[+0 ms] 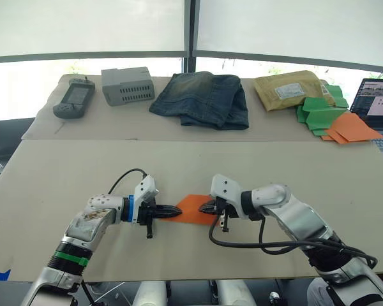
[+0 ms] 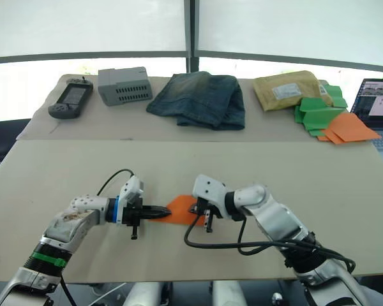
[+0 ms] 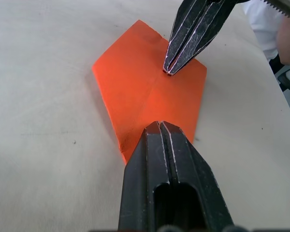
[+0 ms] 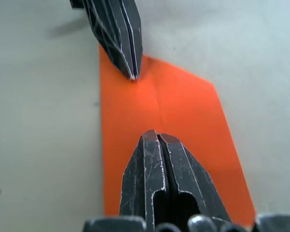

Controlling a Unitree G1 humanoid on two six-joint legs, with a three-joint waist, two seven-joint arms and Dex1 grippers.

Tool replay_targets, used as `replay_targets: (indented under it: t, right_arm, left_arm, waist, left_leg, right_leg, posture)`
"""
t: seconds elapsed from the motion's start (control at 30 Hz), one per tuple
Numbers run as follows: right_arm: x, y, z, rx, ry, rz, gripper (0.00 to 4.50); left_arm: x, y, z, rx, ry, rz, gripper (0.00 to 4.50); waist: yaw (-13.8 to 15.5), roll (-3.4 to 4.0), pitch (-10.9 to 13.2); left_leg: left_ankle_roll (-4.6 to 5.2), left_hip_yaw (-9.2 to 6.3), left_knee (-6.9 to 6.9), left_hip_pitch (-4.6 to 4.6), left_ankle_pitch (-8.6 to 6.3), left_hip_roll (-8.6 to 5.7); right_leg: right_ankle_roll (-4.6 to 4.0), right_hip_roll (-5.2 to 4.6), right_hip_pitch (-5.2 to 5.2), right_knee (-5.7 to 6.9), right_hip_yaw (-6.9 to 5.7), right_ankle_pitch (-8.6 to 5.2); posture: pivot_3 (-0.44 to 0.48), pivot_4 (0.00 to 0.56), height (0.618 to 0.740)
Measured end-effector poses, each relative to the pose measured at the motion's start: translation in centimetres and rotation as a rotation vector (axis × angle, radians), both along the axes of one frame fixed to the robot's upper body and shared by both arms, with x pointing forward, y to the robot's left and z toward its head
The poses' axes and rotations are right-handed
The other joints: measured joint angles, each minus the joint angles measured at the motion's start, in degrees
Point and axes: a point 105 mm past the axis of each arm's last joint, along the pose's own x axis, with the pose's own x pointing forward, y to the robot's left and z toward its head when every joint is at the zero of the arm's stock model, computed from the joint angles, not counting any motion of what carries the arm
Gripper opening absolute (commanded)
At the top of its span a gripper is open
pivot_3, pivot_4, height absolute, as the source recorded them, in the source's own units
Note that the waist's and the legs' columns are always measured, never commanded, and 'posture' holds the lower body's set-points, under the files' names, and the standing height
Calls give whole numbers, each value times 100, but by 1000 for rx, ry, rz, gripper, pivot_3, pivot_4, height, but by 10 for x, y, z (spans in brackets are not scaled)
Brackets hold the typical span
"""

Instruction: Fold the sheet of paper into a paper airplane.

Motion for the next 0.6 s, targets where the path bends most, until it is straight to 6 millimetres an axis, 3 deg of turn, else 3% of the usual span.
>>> replay_targets:
  t: [0.6]
  right_arm:
    - [3,25,-11,83,43,-42,48]
  left_arm:
    - [-14,0,-3,-6,28,65,0]
  waist:
    - [-22,3,-2]
  left_leg:
    - [2,2,0,6,-8,-1]
  right_leg:
    - [3,-3,3,4,2,-4]
  posture:
    - [0,150,722]
